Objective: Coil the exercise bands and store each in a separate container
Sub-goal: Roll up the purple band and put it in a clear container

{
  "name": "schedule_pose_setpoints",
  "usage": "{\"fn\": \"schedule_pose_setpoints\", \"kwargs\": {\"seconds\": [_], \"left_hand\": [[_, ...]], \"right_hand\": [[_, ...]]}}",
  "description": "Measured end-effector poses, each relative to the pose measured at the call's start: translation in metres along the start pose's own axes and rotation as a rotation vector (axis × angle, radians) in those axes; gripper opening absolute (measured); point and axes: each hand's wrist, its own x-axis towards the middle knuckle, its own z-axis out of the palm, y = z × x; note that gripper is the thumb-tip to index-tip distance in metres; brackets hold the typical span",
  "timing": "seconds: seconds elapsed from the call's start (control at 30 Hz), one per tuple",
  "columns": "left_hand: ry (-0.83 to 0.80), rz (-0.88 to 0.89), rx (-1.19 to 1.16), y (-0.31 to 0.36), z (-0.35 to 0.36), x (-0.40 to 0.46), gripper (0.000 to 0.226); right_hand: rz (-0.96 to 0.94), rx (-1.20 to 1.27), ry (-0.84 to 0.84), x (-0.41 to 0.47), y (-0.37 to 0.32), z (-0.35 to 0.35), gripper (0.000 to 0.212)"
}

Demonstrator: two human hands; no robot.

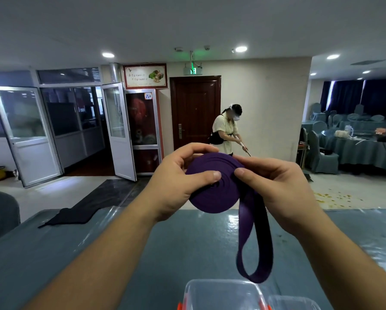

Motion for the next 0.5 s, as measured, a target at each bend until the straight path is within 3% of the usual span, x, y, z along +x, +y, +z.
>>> {"fn": "schedule_pose_setpoints", "kwargs": {"seconds": [0.2,0.4,0.5], "left_hand": [[-0.205,-0.003,0.232,0.013,-0.01,0.003,0.046],[-0.068,-0.019,0.043,0.0,-0.005,-0.002,0.043],[-0.141,-0.041,0.171,0.003,-0.01,0.0,0.045]], "right_hand": [[0.015,-0.015,-0.042,0.001,0.002,0.001,0.037],[0.053,0.007,-0.06,0.002,0.005,-0.001,0.042],[0.071,-0.057,-0.101,0.003,0.002,-0.001,0.038]]}}
